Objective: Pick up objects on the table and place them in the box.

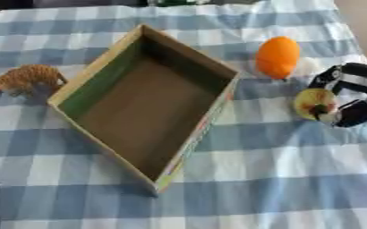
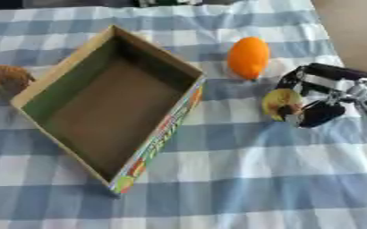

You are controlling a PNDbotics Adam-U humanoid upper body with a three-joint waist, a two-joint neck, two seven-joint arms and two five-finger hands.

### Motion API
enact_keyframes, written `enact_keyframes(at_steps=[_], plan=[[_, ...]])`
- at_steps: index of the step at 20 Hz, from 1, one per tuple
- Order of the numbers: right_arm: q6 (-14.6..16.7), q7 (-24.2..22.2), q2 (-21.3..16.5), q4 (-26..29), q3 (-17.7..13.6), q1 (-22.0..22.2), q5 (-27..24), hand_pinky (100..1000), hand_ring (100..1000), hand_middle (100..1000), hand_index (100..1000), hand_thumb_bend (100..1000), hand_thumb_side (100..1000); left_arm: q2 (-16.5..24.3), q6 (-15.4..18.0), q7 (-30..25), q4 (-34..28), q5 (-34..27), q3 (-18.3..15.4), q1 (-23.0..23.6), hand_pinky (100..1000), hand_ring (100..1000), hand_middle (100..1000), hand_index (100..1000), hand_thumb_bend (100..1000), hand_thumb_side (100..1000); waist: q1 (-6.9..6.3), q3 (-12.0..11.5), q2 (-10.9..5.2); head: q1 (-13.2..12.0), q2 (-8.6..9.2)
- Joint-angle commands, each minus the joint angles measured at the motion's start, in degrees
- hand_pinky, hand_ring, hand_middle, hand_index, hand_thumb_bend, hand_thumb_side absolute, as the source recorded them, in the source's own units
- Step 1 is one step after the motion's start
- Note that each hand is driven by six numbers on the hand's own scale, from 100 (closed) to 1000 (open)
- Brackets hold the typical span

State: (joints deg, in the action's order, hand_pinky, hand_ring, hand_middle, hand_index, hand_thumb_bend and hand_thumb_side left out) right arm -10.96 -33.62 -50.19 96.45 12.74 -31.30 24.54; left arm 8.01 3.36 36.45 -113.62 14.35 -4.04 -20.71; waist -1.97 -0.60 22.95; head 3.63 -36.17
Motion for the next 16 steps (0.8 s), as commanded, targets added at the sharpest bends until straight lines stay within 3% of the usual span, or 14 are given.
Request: enact_keyframes(at_steps=[1, 10, 16], plan=[[-0.68, 1.08, -1.82, 2.56, -1.16, -1.21, -0.91, 709, 829, 524, 697, 100, 100, 0.34, -0.05, -0.2, -0.97, -0.03, 0.07, -0.39, 478, 610, 579, 769, 100, 899, 0.31, 0.1, -1.24, -0.09, 0.59], [-2.02, 4.52, -2.54, 4.98, -2.94, -3.07, -0.47, 694, 803, 495, 677, 100, 100, 0.43, -0.07, -0.15, -0.97, -0.02, 0.0, -0.3, 479, 610, 579, 768, 100, 899, 0.49, 0.12, -1.61, -0.3, 0.7], [-1.56, 5.65, -2.65, 9.66, -3.07, -7.5, -1.54, 693, 797, 484, 671, 100, 100, 0.42, -0.11, -0.26, -0.97, -0.12, 0.1, -0.11, 479, 611, 580, 769, 100, 898, 0.45, -0.06, -1.96, -0.13, 0.42]])
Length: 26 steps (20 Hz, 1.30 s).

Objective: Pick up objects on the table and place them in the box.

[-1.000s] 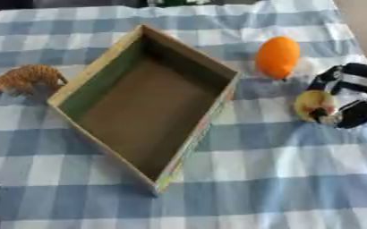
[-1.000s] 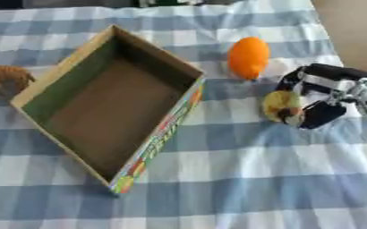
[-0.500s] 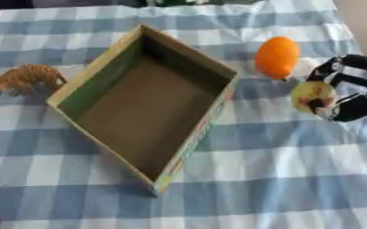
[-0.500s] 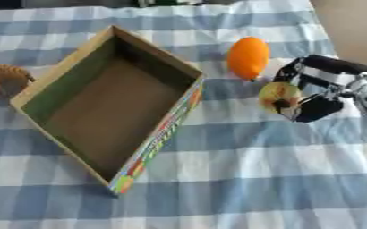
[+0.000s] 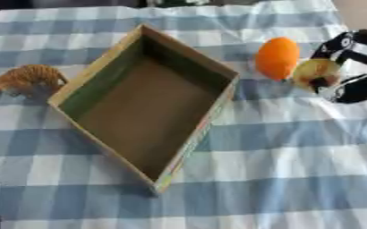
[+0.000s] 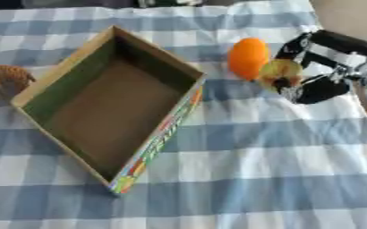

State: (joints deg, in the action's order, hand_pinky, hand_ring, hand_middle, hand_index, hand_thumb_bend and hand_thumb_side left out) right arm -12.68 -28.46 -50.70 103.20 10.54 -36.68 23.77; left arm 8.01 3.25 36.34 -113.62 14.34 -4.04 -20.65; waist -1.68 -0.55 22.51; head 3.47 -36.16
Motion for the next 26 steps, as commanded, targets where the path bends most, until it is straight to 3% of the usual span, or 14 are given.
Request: enact_keyframes(at_steps=[1, 6, 12, 26], plan=[[0.32, 0.36, -1.86, 3.92, -0.46, -3.49, -0.98, 693, 797, 484, 670, 100, 100, 0.39, -0.01, -0.21, -0.97, -0.13, 0.16, -0.16, 479, 611, 580, 769, 100, 898, 0.15, -0.16, -1.59, 0.12, 0.27], [1.0, -2.49, 1.52, 6.52, 3.09, -10.88, -1.31, 693, 796, 485, 670, 100, 100, 0.37, 0.04, -0.47, -0.97, -0.22, 0.34, -0.06, 479, 611, 580, 769, 100, 897, 0.14, -0.45, -1.98, 0.45, -0.66], [1.33, -5.8, 9.09, 5.94, 5.97, -17.57, -0.73, 689, 796, 479, 670, 100, 100, 0.2, 0.04, -0.56, -0.97, -0.38, 0.47, -0.04, 479, 611, 580, 769, 100, 897, 0.08, -0.59, -2.02, 0.75, -0.92], [1.83, -9.68, 19.76, 2.5, 9.55, -20.9, 0.42, 680, 800, 471, 671, 100, 100, -0.24, 0.02, -0.82, -0.97, -0.6, 0.66, -0.19, 479, 611, 580, 768, 100, 900, 0.38, -0.92, -1.53, 2.31, -0.38]])
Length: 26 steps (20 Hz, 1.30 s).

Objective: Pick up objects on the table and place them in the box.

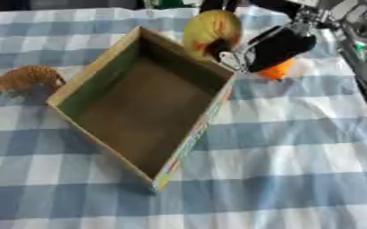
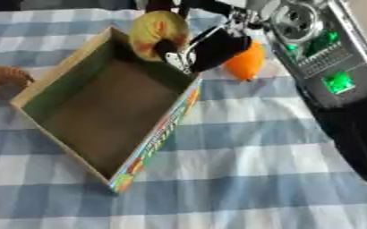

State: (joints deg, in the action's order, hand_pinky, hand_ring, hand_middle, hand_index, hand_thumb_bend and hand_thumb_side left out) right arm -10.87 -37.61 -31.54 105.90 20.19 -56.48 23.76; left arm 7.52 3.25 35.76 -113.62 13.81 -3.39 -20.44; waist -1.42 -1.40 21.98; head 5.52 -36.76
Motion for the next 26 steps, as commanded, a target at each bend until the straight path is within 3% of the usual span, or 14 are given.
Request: enact_keyframes(at_steps=[1, 10, 19, 21, 26], plan=[[-0.03, -0.84, 1.1, -0.5, 0.15, -1.0, 0.48, 679, 801, 471, 671, 100, 100, 0.22, 0.02, -0.25, -0.97, -0.07, 0.01, -0.42, 479, 611, 580, 768, 100, 899, 0.17, -0.1, -0.95, 0.24, 0.27], [0.36, -3.75, 4.68, -5.24, 3.35, 0.05, 3.02, 680, 811, 497, 691, 100, 100, 0.06, -0.05, -0.33, -0.97, -0.22, 0.1, -0.55, 478, 611, 580, 766, 100, 899, 0.43, -0.61, -0.59, -0.45, 0.79], [3.24, -7.73, 7.69, -11.36, 5.6, -0.34, 6.14, 708, 854, 587, 771, 100, 100, 0.06, -0.05, -0.47, -0.97, -0.33, 0.19, -0.56, 479, 612, 580, 766, 100, 899, 0.66, -1.06, -0.6, -0.08, 1.0], [3.9, -8.36, 8.03, -12.25, 5.84, -0.42, 6.64, 719, 871, 623, 802, 100, 154, 0.04, -0.07, -0.5, -0.97, -0.34, 0.2, -0.54, 479, 612, 580, 766, 100, 899, 0.7, -1.09, -0.56, -0.04, 1.04], [4.95, -8.49, 8.12, -12.75, 5.37, -0.28, 7.14, 749, 912, 725, 878, 362, 326, 0.01, -0.14, -0.44, -0.97, -0.34, 0.16, -0.48, 478, 612, 580, 765, 100, 898, 0.63, -1.04, -0.35, 0.16, 1.27]])
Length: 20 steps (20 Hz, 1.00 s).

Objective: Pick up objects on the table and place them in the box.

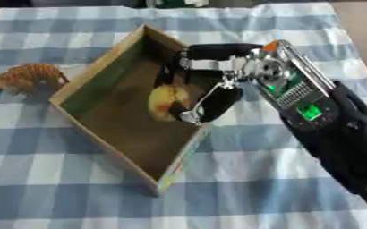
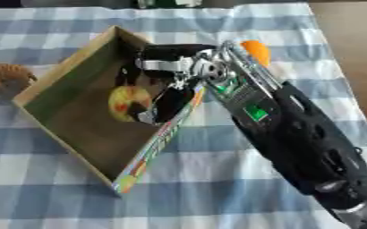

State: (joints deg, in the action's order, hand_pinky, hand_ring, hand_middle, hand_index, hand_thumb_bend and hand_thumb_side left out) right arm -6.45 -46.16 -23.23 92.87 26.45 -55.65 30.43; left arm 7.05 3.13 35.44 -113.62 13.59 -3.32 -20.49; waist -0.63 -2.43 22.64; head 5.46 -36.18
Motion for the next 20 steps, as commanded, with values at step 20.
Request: enact_keyframes(at_steps=[20], plan=[[-3.03, 13.03, -8.9, 11.14, -15.3, 1.74, -2.22, 772, 926, 751, 899, 560, 522, 0.48, -0.19, 0.07, -0.97, 0.02, -0.15, -0.13, 479, 613, 581, 765, 100, 898, -0.54, 1.07, -0.97, 1.67, 0.69]])
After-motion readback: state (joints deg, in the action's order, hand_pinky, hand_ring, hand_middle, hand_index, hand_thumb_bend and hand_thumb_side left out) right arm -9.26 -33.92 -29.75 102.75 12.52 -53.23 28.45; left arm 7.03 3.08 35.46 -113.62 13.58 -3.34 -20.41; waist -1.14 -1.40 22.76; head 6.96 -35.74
